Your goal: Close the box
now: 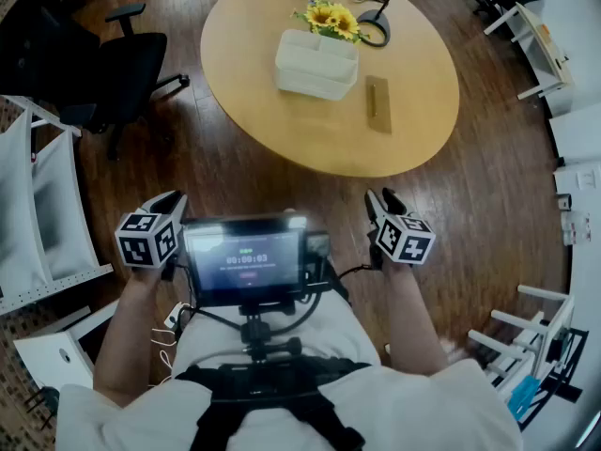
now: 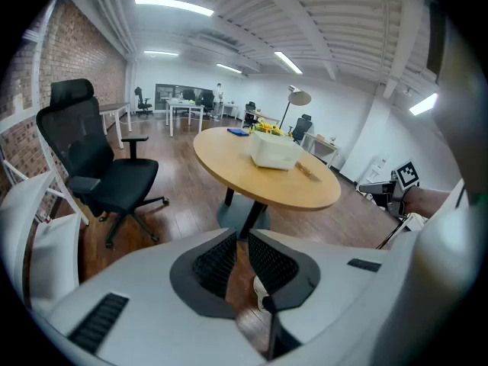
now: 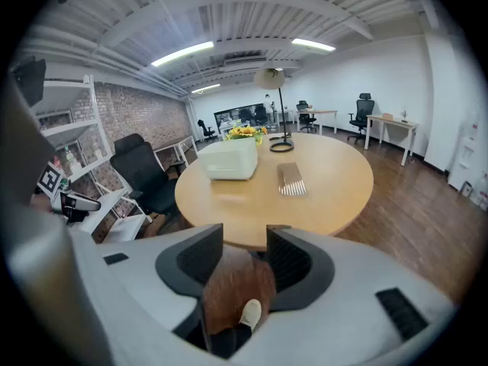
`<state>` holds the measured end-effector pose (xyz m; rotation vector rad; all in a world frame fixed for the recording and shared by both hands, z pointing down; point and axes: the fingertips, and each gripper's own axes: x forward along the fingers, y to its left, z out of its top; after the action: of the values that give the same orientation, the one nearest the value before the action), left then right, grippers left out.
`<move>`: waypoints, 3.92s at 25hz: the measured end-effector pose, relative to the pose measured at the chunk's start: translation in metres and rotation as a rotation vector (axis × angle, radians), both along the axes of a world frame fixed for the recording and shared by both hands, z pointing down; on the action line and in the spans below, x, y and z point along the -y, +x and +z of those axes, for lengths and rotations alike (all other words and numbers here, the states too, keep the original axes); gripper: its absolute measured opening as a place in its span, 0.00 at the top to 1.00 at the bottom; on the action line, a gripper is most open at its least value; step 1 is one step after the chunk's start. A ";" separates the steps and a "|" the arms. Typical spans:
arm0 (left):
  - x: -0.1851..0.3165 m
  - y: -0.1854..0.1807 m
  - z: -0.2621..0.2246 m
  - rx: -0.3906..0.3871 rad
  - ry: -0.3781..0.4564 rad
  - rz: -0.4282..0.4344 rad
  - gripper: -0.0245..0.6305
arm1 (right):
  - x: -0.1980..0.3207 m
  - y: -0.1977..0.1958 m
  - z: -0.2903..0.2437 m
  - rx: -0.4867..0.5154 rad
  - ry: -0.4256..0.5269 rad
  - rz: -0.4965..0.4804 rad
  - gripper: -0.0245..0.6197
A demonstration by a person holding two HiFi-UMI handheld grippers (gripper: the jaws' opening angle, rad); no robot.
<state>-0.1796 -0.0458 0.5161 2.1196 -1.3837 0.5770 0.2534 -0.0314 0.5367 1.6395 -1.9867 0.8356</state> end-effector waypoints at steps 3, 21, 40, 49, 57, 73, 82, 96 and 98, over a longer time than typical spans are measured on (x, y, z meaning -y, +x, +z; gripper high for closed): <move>0.020 0.013 -0.008 -0.015 -0.007 -0.032 0.88 | 0.042 0.019 -0.002 -0.021 0.010 -0.015 0.67; 0.141 0.074 -0.013 0.009 -0.037 -0.051 0.88 | 0.262 0.080 0.110 -0.183 -0.180 -0.080 0.71; 0.232 0.093 -0.024 -0.016 -0.002 0.178 0.88 | 0.261 0.081 0.002 -0.216 0.021 -0.255 0.95; 0.242 0.117 -0.017 -0.061 0.004 0.251 0.88 | 0.261 -0.049 -0.056 -0.287 0.087 -0.931 0.95; 0.236 0.131 -0.026 -0.074 0.033 0.253 0.88 | 0.276 -0.095 -0.026 -0.331 0.018 -1.153 0.95; 0.226 0.119 -0.027 -0.068 0.003 0.210 0.88 | 0.272 -0.113 -0.010 -0.293 -0.044 -1.245 0.95; 0.221 0.128 -0.027 -0.060 -0.013 0.224 0.88 | 0.263 -0.110 -0.006 -0.332 -0.054 -1.258 0.95; 0.229 0.121 -0.033 -0.069 0.016 0.210 0.88 | 0.268 -0.109 -0.010 -0.344 0.003 -1.219 0.85; 0.231 0.118 -0.033 -0.072 0.013 0.202 0.88 | 0.269 -0.108 -0.017 -0.329 0.032 -1.189 0.73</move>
<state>-0.0614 -0.2763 0.4828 2.2837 -1.1460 0.5639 0.1450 -0.3005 0.5192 0.3279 -2.1938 0.0592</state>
